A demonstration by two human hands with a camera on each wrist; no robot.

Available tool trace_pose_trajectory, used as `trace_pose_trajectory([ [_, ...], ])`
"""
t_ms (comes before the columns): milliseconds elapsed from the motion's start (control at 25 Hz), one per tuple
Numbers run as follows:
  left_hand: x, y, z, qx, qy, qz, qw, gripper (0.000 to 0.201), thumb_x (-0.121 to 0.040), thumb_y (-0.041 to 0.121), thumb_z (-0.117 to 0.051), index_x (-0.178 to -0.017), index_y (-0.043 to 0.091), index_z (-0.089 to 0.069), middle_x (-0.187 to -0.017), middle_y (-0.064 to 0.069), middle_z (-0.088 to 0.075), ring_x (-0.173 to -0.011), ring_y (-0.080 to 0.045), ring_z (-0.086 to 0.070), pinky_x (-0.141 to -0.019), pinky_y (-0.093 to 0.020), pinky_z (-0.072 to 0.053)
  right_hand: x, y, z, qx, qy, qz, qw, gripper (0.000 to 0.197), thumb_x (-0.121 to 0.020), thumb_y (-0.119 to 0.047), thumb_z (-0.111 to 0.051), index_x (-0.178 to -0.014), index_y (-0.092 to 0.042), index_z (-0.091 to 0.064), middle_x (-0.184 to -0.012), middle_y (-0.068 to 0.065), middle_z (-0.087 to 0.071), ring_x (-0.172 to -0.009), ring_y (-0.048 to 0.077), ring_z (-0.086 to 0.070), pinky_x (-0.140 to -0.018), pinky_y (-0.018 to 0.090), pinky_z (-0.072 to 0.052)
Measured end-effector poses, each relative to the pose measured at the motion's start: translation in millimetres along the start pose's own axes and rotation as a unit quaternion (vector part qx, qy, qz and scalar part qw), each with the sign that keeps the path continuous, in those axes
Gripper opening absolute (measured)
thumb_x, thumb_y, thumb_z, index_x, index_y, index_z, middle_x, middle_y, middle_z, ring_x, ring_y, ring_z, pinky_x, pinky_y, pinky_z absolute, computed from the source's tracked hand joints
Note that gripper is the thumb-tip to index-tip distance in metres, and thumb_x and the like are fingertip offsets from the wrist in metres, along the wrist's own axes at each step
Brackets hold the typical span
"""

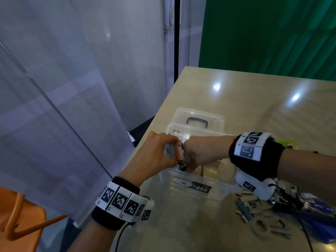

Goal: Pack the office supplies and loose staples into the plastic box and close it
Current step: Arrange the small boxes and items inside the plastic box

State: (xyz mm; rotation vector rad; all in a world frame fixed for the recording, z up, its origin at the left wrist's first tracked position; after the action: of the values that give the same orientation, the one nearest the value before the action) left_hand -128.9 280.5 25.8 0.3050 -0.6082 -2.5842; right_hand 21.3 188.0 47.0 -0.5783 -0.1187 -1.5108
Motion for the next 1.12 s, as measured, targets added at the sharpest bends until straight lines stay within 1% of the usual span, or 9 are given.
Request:
trace_pose_trajectory([
  [120,-1,0,0,-0.013,-0.001,0.002,1.000,0.068,-0.068,0.042,-0.085,-0.130,0.033,-0.059,-0.120,0.010,-0.062,-0.109,-0.013,-0.041,-0.087,-0.026,-0.035,-1,4,5,-0.066,0.012,-0.038,0.997,0.012,-0.089,-0.013,-0.070,-0.078,-0.014,-0.075,-0.068,0.003,-0.072,-0.055,0.010,-0.064,-0.056,0.022,-0.050],
  [240,-1,3,0,0.002,-0.004,0.013,1.000,0.073,-0.069,0.038,-0.087,-0.134,0.028,-0.057,-0.125,0.008,-0.061,-0.113,-0.012,-0.040,-0.089,-0.025,-0.034,-5,-3,-7,0.002,0.004,-0.051,0.999,0.017,-0.087,-0.026,-0.076,-0.082,-0.013,-0.068,-0.079,0.001,-0.068,-0.067,0.013,-0.061,-0.062,0.022,-0.049],
  [320,-1,3,1,0.003,-0.004,0.015,1.000,0.075,-0.068,0.040,-0.087,-0.135,0.028,-0.055,-0.126,0.008,-0.061,-0.114,-0.012,-0.041,-0.090,-0.025,-0.036,-5,-3,-7,0.033,0.009,-0.055,0.998,0.020,-0.085,-0.031,-0.078,-0.085,-0.013,-0.068,-0.081,0.000,-0.068,-0.071,0.016,-0.064,-0.066,0.028,-0.055],
  [480,3,11,11,0.022,0.008,0.002,1.000,0.077,-0.067,0.041,-0.088,-0.136,0.028,-0.054,-0.126,0.009,-0.062,-0.115,-0.009,-0.044,-0.091,-0.024,-0.036,16,12,24,-0.082,0.040,-0.072,0.993,0.023,-0.089,-0.030,-0.075,-0.102,-0.012,-0.071,-0.080,0.006,-0.075,-0.067,0.018,-0.073,-0.067,0.031,-0.063],
  [560,3,20,22,0.069,0.029,-0.013,0.997,0.076,-0.067,0.038,-0.089,-0.134,0.027,-0.056,-0.121,0.010,-0.063,-0.109,-0.005,-0.051,-0.094,-0.025,-0.043,27,19,38,-0.189,0.071,-0.069,0.977,0.024,-0.097,-0.028,-0.065,-0.110,-0.009,-0.068,-0.088,0.011,-0.075,-0.079,0.025,-0.075,-0.075,0.038,-0.063],
  [720,-4,42,35,0.164,0.051,-0.050,0.984,0.074,-0.068,0.033,-0.089,-0.133,0.029,-0.055,-0.121,0.016,-0.061,-0.113,0.000,-0.054,-0.095,-0.026,-0.051,45,23,45,-0.414,0.069,-0.036,0.907,0.042,-0.103,-0.041,-0.051,-0.116,-0.004,-0.066,-0.107,0.019,-0.072,-0.099,0.035,-0.070,-0.087,0.045,-0.060],
  [840,-8,54,32,0.177,0.035,-0.073,0.981,0.078,-0.068,0.030,-0.090,-0.136,0.031,-0.052,-0.123,0.019,-0.059,-0.115,0.002,-0.053,-0.090,-0.017,-0.052,52,25,44,-0.435,0.075,-0.002,0.897,0.043,-0.097,-0.040,-0.062,-0.115,-0.001,-0.067,-0.110,0.023,-0.070,-0.094,0.032,-0.068,-0.082,0.039,-0.056],
  [1000,-9,51,24,0.233,-0.004,-0.012,0.972,0.082,-0.070,0.026,-0.089,-0.140,0.034,-0.046,-0.131,0.011,-0.054,-0.113,-0.009,-0.059,-0.087,-0.028,-0.059,57,37,40,-0.468,0.080,-0.011,0.880,0.043,-0.091,-0.032,-0.070,-0.115,0.003,-0.065,-0.110,0.022,-0.071,-0.095,0.030,-0.068,-0.085,0.035,-0.057],
  [1120,-6,52,24,0.302,-0.033,0.038,0.952,0.069,-0.078,0.026,-0.082,-0.138,0.033,-0.048,-0.117,0.007,-0.064,-0.099,-0.010,-0.069,-0.081,-0.030,-0.061,58,42,31,-0.542,0.039,-0.022,0.839,0.045,-0.090,-0.021,-0.070,-0.124,0.006,-0.057,-0.115,0.021,-0.070,-0.106,0.034,-0.070,-0.092,0.039,-0.058],
])
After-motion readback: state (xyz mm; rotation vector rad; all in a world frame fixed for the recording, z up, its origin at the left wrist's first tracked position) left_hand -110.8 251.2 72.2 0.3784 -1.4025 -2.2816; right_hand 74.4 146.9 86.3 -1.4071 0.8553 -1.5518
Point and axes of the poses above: each hand's wrist, its own x-axis away from the middle knuckle, its own z-axis out of the back of the hand, y = z × x, the point moved 2 cm from there along -x, towards the middle knuckle
